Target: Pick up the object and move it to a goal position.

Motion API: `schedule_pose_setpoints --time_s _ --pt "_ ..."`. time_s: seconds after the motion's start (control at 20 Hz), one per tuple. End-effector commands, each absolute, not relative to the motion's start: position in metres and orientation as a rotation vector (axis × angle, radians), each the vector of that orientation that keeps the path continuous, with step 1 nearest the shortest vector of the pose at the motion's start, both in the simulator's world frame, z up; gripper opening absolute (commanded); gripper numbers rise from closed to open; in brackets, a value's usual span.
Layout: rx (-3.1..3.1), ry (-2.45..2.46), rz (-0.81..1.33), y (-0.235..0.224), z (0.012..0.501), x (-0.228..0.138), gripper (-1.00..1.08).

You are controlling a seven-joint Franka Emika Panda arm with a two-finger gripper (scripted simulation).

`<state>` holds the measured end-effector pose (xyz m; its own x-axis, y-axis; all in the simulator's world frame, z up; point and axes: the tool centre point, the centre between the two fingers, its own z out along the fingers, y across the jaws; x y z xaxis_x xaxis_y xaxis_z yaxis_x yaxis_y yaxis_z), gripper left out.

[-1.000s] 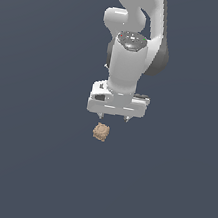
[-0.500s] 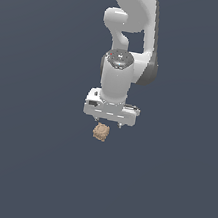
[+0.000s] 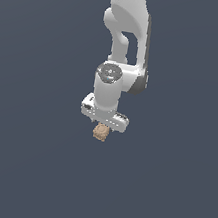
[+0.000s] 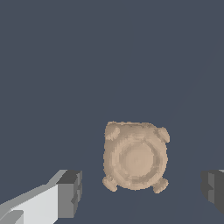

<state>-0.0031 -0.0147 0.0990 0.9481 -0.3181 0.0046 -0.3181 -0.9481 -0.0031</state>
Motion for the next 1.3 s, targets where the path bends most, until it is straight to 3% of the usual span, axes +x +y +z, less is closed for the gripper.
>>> schedule_pose_setpoints --time_s 0.0,1.1,1.15,1.25 --pt "-3.092 0.55 -0.003 -0.018 0.093 -0.005 1.0" --pt "-3.089 0.574 0.0 -0.019 0.039 -0.006 1.0" --pt "-3.089 0.574 0.0 -0.019 0.039 -0.006 -1.0" --pt "-3.089 0.574 0.0 -0.019 0.039 -0.006 -1.0"
